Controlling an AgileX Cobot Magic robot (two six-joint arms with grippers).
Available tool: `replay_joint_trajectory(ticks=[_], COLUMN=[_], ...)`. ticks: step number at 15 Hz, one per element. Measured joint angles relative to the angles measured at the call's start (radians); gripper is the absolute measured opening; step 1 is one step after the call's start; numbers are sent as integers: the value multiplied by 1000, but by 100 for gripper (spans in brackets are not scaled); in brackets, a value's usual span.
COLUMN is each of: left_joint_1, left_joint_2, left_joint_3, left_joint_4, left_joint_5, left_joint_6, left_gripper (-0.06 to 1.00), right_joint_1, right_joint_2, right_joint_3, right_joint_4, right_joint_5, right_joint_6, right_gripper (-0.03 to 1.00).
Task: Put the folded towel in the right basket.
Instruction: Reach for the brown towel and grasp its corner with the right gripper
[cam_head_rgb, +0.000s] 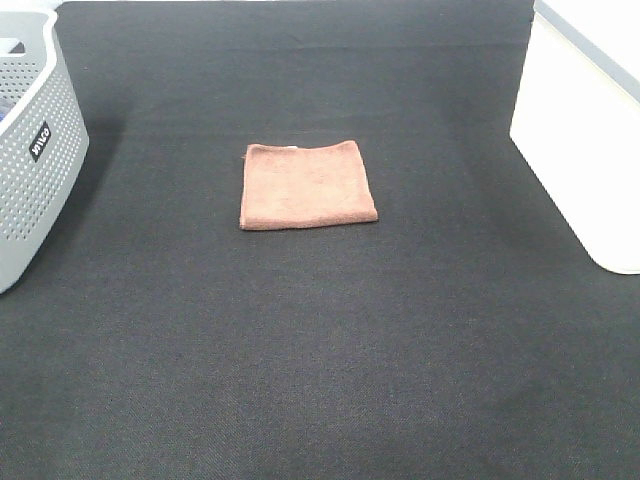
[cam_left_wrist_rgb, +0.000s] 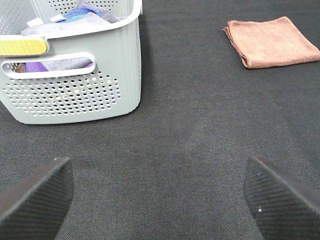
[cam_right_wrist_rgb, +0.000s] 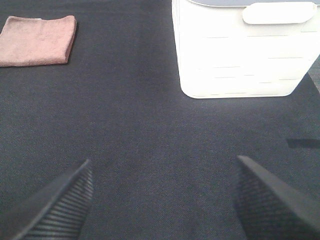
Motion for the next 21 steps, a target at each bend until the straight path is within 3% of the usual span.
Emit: replay_joint_trajectory(ticks=[18, 21], left_joint_1=[0, 0], left_joint_2=[0, 0], left_joint_3=[0, 0], left_joint_4=[0, 0], left_joint_5=[0, 0], left_joint_6=[0, 0], left_gripper=[87, 87], right_joint_1=[0, 0], right_joint_2=[3, 103], right_joint_3=[0, -43], right_joint_4=[0, 0], right_joint_5=[-1, -89], right_joint_6=[0, 0], right_gripper=[72, 72])
